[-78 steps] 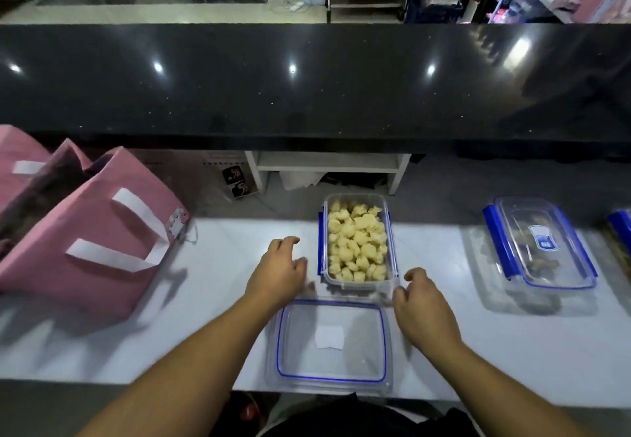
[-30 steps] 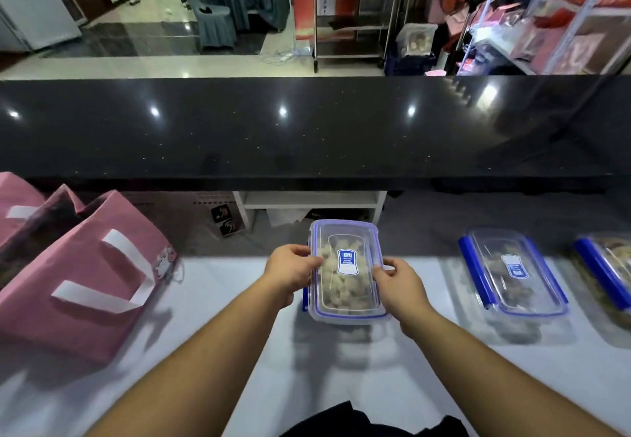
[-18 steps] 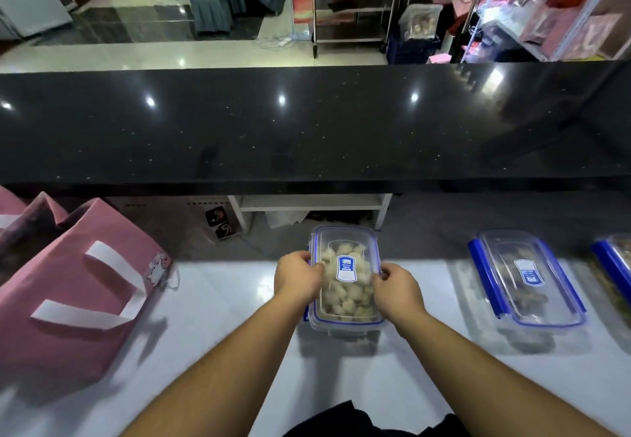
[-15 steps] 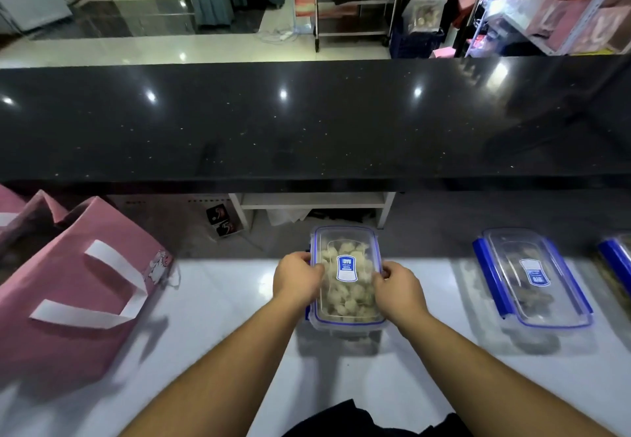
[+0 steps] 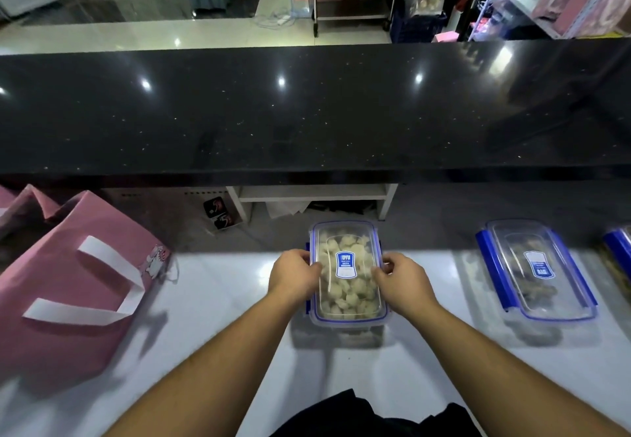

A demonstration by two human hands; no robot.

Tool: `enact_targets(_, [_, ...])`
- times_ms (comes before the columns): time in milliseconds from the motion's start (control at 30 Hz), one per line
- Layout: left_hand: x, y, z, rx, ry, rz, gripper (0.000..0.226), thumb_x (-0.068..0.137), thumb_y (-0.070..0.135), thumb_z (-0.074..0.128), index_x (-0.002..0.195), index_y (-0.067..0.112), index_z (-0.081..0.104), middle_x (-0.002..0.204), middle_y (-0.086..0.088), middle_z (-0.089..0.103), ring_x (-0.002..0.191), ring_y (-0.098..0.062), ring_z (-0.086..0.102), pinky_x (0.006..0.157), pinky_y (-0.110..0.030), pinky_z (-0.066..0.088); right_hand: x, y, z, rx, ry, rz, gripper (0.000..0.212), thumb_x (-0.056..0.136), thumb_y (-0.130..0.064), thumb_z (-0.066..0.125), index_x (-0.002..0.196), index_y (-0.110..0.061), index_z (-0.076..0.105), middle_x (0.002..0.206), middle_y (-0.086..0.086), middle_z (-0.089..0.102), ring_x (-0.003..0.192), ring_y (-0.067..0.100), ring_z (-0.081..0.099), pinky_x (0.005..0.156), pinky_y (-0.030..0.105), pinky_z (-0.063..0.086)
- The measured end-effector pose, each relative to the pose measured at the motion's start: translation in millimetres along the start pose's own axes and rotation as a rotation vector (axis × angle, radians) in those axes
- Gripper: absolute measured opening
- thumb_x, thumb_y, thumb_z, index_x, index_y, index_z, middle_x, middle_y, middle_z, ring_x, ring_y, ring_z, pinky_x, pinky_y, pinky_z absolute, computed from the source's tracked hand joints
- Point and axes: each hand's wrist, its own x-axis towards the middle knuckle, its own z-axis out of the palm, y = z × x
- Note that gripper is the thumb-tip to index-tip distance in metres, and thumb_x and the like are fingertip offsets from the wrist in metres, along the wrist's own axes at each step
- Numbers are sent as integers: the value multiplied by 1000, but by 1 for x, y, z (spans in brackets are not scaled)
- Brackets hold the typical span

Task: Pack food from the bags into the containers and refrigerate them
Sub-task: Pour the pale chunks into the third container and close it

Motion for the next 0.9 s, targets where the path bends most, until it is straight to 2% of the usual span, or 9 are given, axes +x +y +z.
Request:
enact_targets(133, [5, -8, 1, -83, -41, -52, 30, 89, 39, 74, 115, 22, 74, 90, 4, 76, 81, -24, 74, 75, -38, 62, -1, 4, -3, 75, -30, 49, 15, 96, -31, 67, 107, -21, 67, 90, -2, 71, 84, 21, 68, 81, 40, 58])
enact_targets(233, [7, -10, 1, -101, -53, -78, 49, 93, 40, 75, 135, 19, 61, 102, 4, 68, 92, -24, 70, 74, -32, 55, -1, 4, -4, 103, -55, 81, 30, 96, -34, 68, 121, -18, 63, 109, 0, 68, 93, 24, 67, 87, 45, 59])
enact_targets(300, [8, -11, -1, -113, -90, -127, 66, 95, 43, 71, 151, 16, 48, 123, -4, 68, 110, -29, 68, 88, -33, 54, 2, 6, -5, 148, -102, 138, 46, 96, -37, 67, 136, -18, 55, 120, 3, 66, 98, 25, 68, 88, 44, 59])
enact_targets(367, [8, -12, -1, -162, -125, -170, 74, 96, 47, 69, 155, 11, 44, 135, -11, 65, 119, -33, 66, 100, -39, 55, 4, 7, -5, 235, -156, 218, 64, 96, -40, 68, 149, -14, 44, 124, 6, 67, 100, 27, 70, 89, 45, 60])
enact_targets(467, [6, -11, -5, -137, -124, -165, 53, 97, 43, 69, 135, 7, 62, 110, -7, 70, 99, -28, 69, 86, -34, 55, 5, 10, -5, 330, -169, 299, 77, 93, -41, 71, 153, -6, 38, 134, 11, 63, 111, 31, 67, 92, 44, 58])
enact_targets(533, [6, -10, -7, -104, -105, -127, 38, 95, 42, 72, 117, 10, 71, 94, -2, 73, 87, -25, 69, 86, -38, 60, 4, 9, -6, 362, -154, 318, 62, 93, -36, 73, 138, 0, 51, 123, 11, 67, 106, 31, 69, 84, 42, 59])
enact_targets(600, [4, -9, -5, -50, -72, -63, 29, 94, 41, 72, 108, 16, 75, 93, 0, 76, 85, -23, 72, 86, -38, 61, 4, 9, -7, 384, -144, 294, 36, 93, -30, 74, 112, -1, 64, 102, 11, 74, 92, 31, 73, 81, 46, 63])
enact_targets(700, [-3, -4, -1, 199, 19, 70, 24, 97, 39, 66, 99, 17, 77, 87, 0, 76, 81, -24, 71, 71, -31, 55, 2, 7, -4, 404, -129, 245, 12, 95, -22, 70, 100, -12, 74, 91, 7, 78, 83, 27, 76, 80, 49, 64])
enact_targets(900, [-7, -2, -2, 216, 34, 94, 25, 99, 39, 65, 109, 22, 80, 94, 1, 79, 86, -22, 72, 70, -28, 48, -1, 8, 4, 232, -89, 149, 20, 98, -29, 62, 89, -14, 73, 84, 7, 76, 83, 31, 73, 79, 47, 61])
